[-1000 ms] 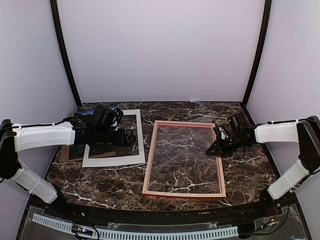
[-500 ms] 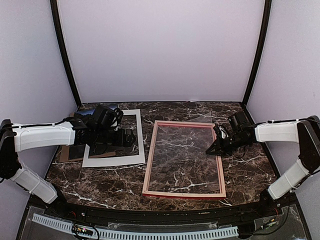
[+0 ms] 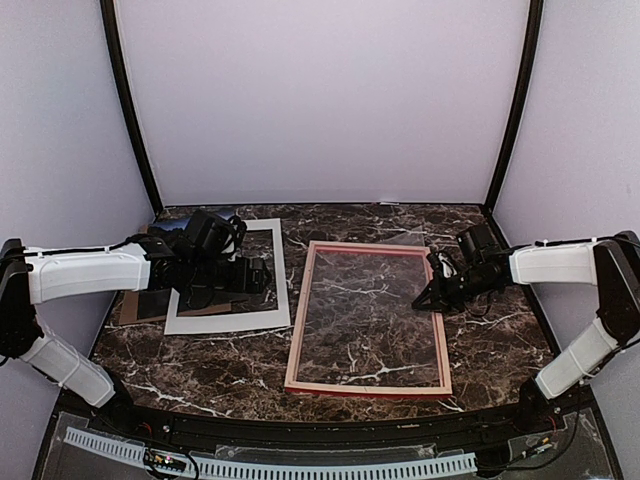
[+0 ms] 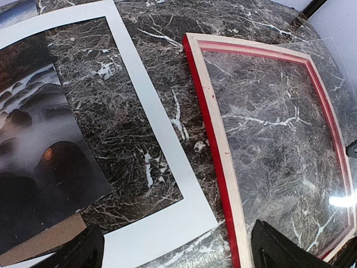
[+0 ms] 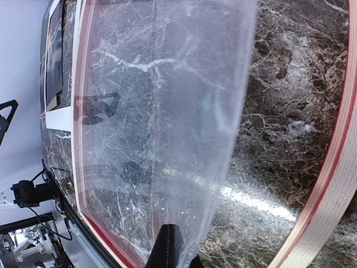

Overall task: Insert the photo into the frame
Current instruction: Place the glass panel at the frame body.

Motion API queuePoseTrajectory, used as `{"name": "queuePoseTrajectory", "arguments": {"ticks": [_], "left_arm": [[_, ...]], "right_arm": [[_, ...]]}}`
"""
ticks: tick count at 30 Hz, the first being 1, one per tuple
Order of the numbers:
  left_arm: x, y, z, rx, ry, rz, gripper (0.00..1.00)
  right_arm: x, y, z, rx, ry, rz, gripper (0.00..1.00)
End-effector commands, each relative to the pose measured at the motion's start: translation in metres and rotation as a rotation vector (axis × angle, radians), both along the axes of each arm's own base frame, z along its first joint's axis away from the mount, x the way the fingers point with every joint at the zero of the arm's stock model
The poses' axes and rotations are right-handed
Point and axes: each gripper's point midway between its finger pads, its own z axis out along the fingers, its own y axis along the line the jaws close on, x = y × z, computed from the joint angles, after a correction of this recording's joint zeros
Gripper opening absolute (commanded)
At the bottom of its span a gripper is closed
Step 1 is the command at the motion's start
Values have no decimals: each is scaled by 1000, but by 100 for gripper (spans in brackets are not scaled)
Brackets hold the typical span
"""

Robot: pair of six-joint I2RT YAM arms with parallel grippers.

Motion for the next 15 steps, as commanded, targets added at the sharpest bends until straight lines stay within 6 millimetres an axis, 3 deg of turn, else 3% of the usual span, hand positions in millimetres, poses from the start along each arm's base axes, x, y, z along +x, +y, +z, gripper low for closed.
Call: {"name": "queuePoseTrajectory", "arguments": {"ticks": [1, 15], "left_arm": [[-3, 1, -1, 5, -7, -12, 95], [-3, 1, -2, 4, -6, -13, 95]], "right_arm": [[6, -2, -1, -24, -18, 4, 0], [7, -4, -3, -38, -18, 6, 0]]}}
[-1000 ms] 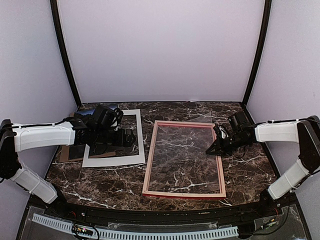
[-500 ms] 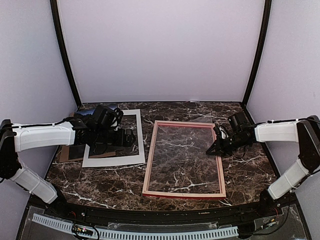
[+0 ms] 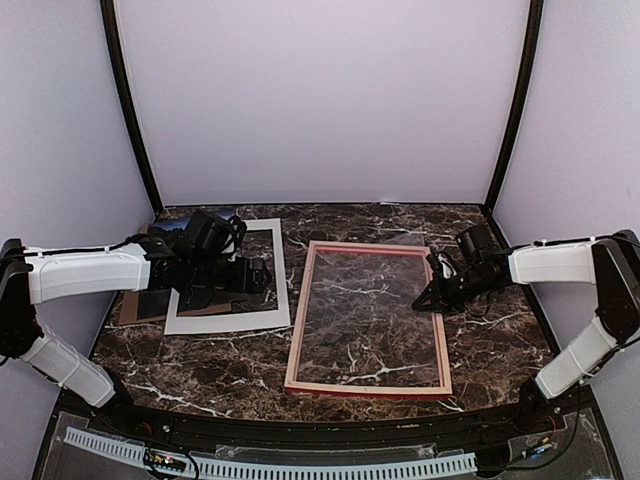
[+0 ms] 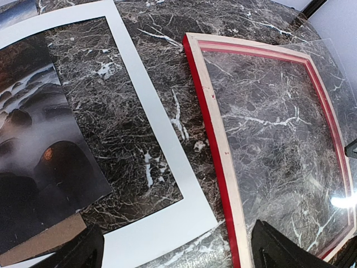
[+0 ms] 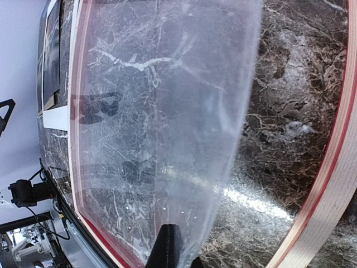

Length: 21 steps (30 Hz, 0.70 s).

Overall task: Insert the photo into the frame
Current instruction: Place the glass panel at the frame body.

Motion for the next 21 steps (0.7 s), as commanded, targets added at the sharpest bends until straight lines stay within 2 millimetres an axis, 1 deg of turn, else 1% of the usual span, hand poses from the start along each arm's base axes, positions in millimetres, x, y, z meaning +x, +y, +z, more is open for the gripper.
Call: {"name": "queuePoseTrajectory", "arguments": {"ticks": [1, 21], "left_arm": [[-3, 0, -1, 3, -7, -13, 95], [-2, 0, -1, 1, -8, -14, 95]], "right_arm": [[7, -3, 1, -28, -21, 0, 0], [7, -5, 0, -31, -20, -3, 0]]}}
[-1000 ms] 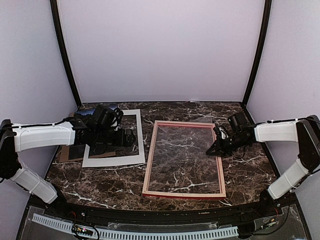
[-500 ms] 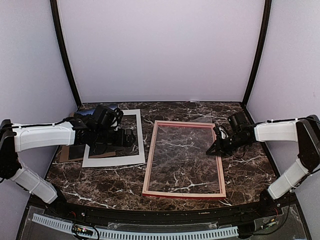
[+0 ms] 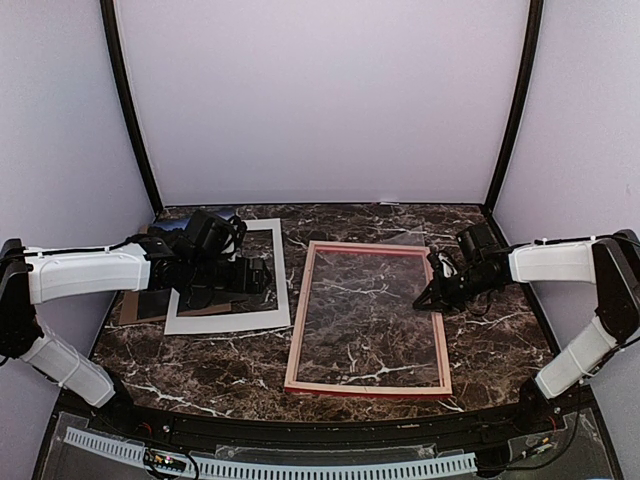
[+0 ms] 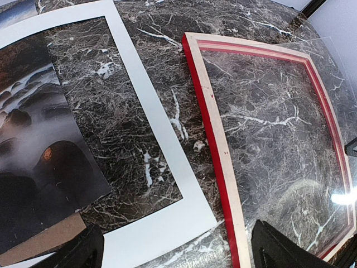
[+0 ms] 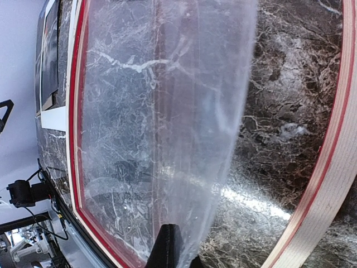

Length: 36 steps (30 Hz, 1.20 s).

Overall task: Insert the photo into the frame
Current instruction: Place the glass panel at the frame body.

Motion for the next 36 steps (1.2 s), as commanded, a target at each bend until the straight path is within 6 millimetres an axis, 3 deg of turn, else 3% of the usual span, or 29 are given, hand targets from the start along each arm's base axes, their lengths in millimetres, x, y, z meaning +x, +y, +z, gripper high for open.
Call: {"name": "queuePoseTrajectory", "arguments": {"ticks": [1, 17, 36], "left_arm": [[-2, 0, -1, 2, -9, -12, 95], [-3, -5, -8, -1, 10, -25, 95], [-6, -22, -21, 16, 30, -59, 95]], "right_arm": [[5, -2, -1, -18, -17, -5, 0], [3, 0, -4, 8, 0, -21, 2], [1, 0, -4, 7, 17, -32, 28]]}}
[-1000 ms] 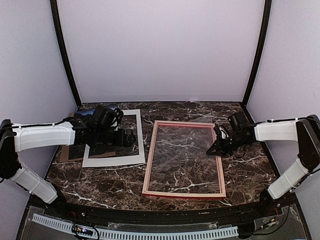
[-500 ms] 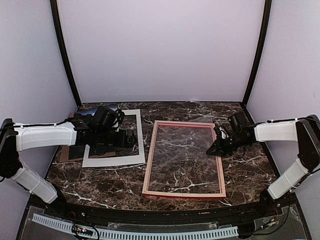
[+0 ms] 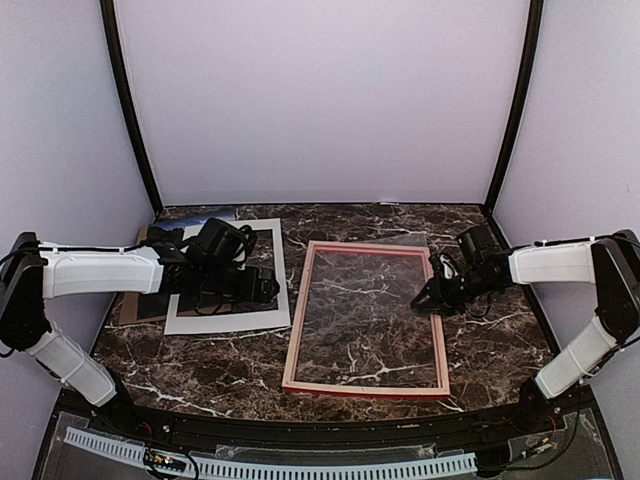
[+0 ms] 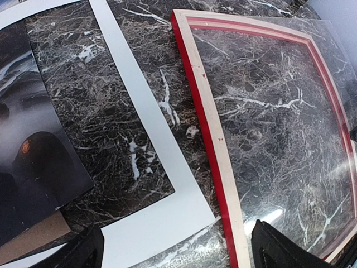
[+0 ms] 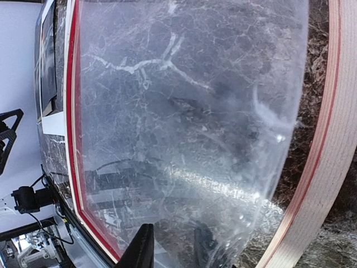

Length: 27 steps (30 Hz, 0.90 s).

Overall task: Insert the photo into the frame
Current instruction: Place the glass panel at the frame body.

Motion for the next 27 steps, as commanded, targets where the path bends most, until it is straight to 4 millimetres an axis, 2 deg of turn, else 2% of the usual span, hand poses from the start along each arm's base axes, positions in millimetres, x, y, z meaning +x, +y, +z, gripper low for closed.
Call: {"name": "queuePoseTrajectory", "arguments": {"ticks": [1, 5, 11, 22, 27], "left_arm": [[-1, -9, -3, -2, -1, -25, 95], [-1, -17, -8, 12, 4, -39, 95], [-2, -28, -16, 30, 13, -63, 95], [-7, -45, -32, 61, 27, -90, 95], [-9, -48, -39, 72, 31, -87, 95]], "right_arm": [[2, 0, -2, -9, -8, -2, 30], [4, -1, -1, -17, -9, -3, 35], [5, -1, -3, -25, 2, 0, 37], [3, 10, 11, 60, 18, 23, 17], [1, 16, 15, 106, 32, 29, 12]]}}
